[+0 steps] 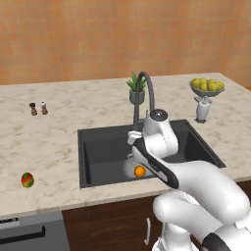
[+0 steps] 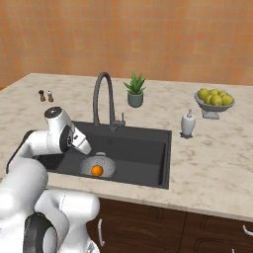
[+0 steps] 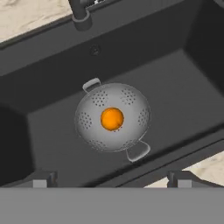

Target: Put the colander in the sink, put the orange, mango in the colander, and turn on the sink faucet and pour water over the colander.

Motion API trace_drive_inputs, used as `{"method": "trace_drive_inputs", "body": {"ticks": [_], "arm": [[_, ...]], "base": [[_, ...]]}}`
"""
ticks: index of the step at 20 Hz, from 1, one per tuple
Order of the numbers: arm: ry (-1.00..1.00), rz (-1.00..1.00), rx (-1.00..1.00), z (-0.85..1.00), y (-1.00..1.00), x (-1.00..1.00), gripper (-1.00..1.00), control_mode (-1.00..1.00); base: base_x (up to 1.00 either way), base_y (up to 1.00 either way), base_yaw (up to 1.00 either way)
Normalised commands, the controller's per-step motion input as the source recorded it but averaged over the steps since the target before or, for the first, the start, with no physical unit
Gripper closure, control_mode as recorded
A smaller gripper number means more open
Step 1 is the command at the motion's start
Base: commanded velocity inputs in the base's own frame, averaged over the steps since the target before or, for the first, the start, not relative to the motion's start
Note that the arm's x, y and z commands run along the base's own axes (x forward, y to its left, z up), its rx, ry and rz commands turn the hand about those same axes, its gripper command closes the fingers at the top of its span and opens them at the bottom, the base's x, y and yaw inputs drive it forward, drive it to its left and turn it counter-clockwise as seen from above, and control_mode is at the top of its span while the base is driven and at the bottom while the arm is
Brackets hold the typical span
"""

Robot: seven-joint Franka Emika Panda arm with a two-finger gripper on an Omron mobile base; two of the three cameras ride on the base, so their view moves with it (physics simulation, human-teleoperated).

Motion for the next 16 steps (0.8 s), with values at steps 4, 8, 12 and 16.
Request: {"method": "trace_drive_inputs", "body": {"ticks": [4,8,12,16], "arm": [[0.0,0.0,-0.01,0.68,0.0,-0.89,-1.0,-1.0],[0.0,0.12,0.0,0.39,-0.01,-0.41,-1.0,-1.0],[0.01,0.26,0.0,0.29,0.13,-0.21,-1.0,-1.0],[0.01,0.16,0.0,0.46,0.3,-0.34,-1.0,-1.0]], "base": [[0.0,0.0,0.0],[0.0,0.0,0.0],[0.0,0.0,0.0],[0.0,0.0,0.0]]}}
